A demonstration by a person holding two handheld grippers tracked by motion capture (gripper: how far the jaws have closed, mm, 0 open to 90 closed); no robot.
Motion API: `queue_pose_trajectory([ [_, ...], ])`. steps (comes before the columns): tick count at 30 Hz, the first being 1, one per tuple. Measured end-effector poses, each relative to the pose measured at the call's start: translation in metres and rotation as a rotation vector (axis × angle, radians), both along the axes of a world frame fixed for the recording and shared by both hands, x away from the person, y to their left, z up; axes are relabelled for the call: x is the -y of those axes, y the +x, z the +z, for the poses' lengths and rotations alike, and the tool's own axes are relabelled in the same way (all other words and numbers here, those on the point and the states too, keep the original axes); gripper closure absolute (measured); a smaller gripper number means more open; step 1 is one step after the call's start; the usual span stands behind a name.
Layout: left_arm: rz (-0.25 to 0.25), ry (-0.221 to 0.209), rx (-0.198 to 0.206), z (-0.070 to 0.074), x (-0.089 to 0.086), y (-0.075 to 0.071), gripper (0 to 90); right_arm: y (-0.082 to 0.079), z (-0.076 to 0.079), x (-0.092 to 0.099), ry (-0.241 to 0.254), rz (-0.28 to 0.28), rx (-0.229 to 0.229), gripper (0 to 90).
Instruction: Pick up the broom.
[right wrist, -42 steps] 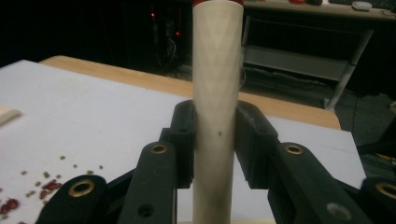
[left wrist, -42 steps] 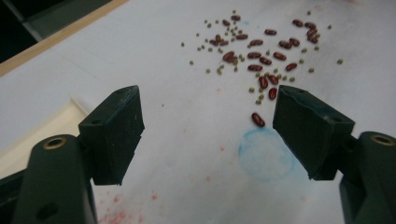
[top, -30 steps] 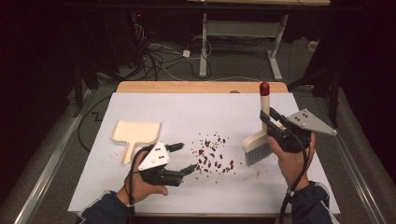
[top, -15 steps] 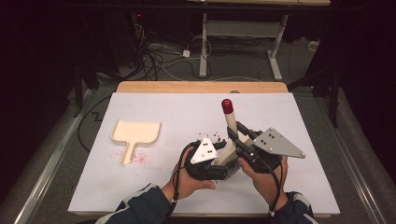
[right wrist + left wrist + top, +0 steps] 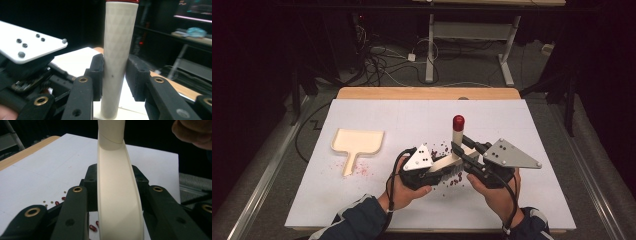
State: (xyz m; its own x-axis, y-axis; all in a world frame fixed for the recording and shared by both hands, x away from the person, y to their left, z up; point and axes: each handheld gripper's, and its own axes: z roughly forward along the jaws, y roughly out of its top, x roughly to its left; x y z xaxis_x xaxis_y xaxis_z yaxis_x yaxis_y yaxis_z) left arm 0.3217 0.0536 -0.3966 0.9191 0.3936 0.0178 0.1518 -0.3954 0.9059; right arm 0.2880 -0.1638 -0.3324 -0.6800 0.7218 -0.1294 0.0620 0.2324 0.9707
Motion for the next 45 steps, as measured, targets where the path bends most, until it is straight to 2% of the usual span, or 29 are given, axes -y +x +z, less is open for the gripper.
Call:
queue_pose_trajectory([
  [3, -0.048, 0.040, -0.005, 0.001, -0.005, -0.002, 65.6, 0.003, 0.002, 0.006, -0.027, 0.068, -0.039, 66.0],
  [4, -0.048, 0.040, -0.005, 0.001, -0.005, -0.002, 65.6, 0.004, 0.003, 0.008, -0.043, 0.090, -0.047, 64.1],
  [6, -0.106, 0.098, 0.005, 0.000, -0.011, -0.007, 65.6, 0.004, 0.004, 0.011, -0.078, 0.145, -0.077, 60.8],
  [7, -0.106, 0.098, 0.005, 0.000, -0.011, -0.007, 65.6, 0.003, 0.004, 0.013, -0.100, 0.179, -0.077, 58.0],
  [8, -0.129, 0.130, 0.012, -0.002, -0.016, -0.010, 65.6, 0.002, 0.003, 0.015, -0.125, 0.204, -0.071, 56.5],
  [10, -0.148, 0.147, 0.011, -0.003, -0.022, -0.012, 65.6, 0.001, 0.002, 0.017, -0.195, 0.262, -0.087, 53.5],
  [11, -0.148, 0.147, 0.011, -0.003, -0.022, -0.012, 65.6, 0.000, 0.001, 0.018, -0.222, 0.269, -0.083, 51.0],
  [12, -0.153, 0.156, 0.013, -0.003, -0.026, -0.013, 65.6, 0.000, -0.001, 0.020, -0.235, 0.290, -0.086, 50.1],
  [14, -0.177, 0.159, 0.002, -0.004, -0.036, -0.015, 65.6, 0.001, -0.007, 0.023, -0.264, 0.339, -0.126, 45.9],
  [18, -0.211, 0.165, -0.006, -0.005, -0.042, -0.019, 65.6, 0.006, -0.025, 0.020, -0.343, 0.396, -0.168, 42.4],
  [19, -0.230, 0.169, -0.009, -0.006, -0.043, -0.020, 65.6, 0.006, -0.025, 0.020, -0.343, 0.396, -0.168, 42.4],
  [20, -0.244, 0.173, -0.010, -0.007, -0.044, -0.022, 65.6, 0.007, -0.029, 0.017, -0.365, 0.411, -0.180, 42.3],
  [21, -0.270, 0.187, -0.005, -0.007, -0.043, -0.025, 65.6, 0.008, -0.038, 0.008, -0.401, 0.445, -0.203, 42.1],
  [22, -0.270, 0.187, -0.005, -0.007, -0.043, -0.025, 65.5, 0.008, -0.042, 0.004, -0.423, 0.471, -0.213, 41.4],
  [23, -0.298, 0.191, -0.004, -0.008, -0.041, -0.027, 65.5, 0.008, -0.046, 0.000, -0.444, 0.497, -0.217, 42.2],
  [24, -0.298, 0.191, -0.004, -0.008, -0.041, -0.027, 65.5, 0.008, -0.051, -0.003, -0.462, 0.519, -0.227, 43.3],
  [27, -0.335, 0.188, -0.009, -0.008, -0.040, -0.029, 65.5, 0.007, -0.063, -0.012, -0.493, 0.581, -0.247, 51.4],
  [29, -0.341, 0.195, -0.009, -0.008, -0.039, -0.029, 65.4, 0.008, -0.068, -0.015, -0.510, 0.616, -0.233, 60.7],
  [30, -0.344, 0.188, -0.023, -0.009, -0.041, -0.027, 65.3, 0.008, -0.069, -0.016, -0.501, 0.622, -0.239, 61.0],
  [34, -0.345, 0.188, -0.023, -0.009, -0.042, -0.025, 63.1, 0.008, -0.073, -0.018, -0.473, 0.630, -0.251, 65.0],
  [35, -0.343, 0.192, -0.019, -0.009, -0.042, -0.025, 61.6, 0.008, -0.073, -0.018, -0.473, 0.630, -0.251, 65.0],
  [37, -0.324, 0.190, -0.006, -0.008, -0.042, -0.025, 58.1, 0.006, -0.072, -0.019, -0.503, 0.612, -0.241, 67.3],
  [38, -0.299, 0.204, 0.023, -0.007, -0.043, -0.025, 56.5, 0.006, -0.071, -0.019, -0.511, 0.600, -0.231, 67.4],
  [39, -0.299, 0.204, 0.023, -0.007, -0.043, -0.025, 53.5, 0.006, -0.071, -0.018, -0.509, 0.591, -0.233, 67.5],
  [40, -0.274, 0.202, 0.035, -0.006, -0.044, -0.025, 53.5, 0.006, -0.071, -0.018, -0.509, 0.591, -0.233, 67.5],
  [42, -0.234, 0.190, 0.055, -0.004, -0.049, -0.023, 49.0, 0.007, -0.069, -0.016, -0.502, 0.571, -0.230, 67.5],
  [43, -0.217, 0.191, 0.065, -0.003, -0.050, -0.023, 43.4, 0.009, -0.067, -0.012, -0.489, 0.546, -0.229, 67.6],
  [44, -0.175, 0.165, 0.069, -0.001, -0.056, -0.021, 41.8, 0.010, -0.065, -0.010, -0.480, 0.533, -0.230, 67.6],
  [45, -0.175, 0.165, 0.069, -0.001, -0.056, -0.021, 40.9, 0.010, -0.063, -0.008, -0.475, 0.517, -0.228, 67.6],
])
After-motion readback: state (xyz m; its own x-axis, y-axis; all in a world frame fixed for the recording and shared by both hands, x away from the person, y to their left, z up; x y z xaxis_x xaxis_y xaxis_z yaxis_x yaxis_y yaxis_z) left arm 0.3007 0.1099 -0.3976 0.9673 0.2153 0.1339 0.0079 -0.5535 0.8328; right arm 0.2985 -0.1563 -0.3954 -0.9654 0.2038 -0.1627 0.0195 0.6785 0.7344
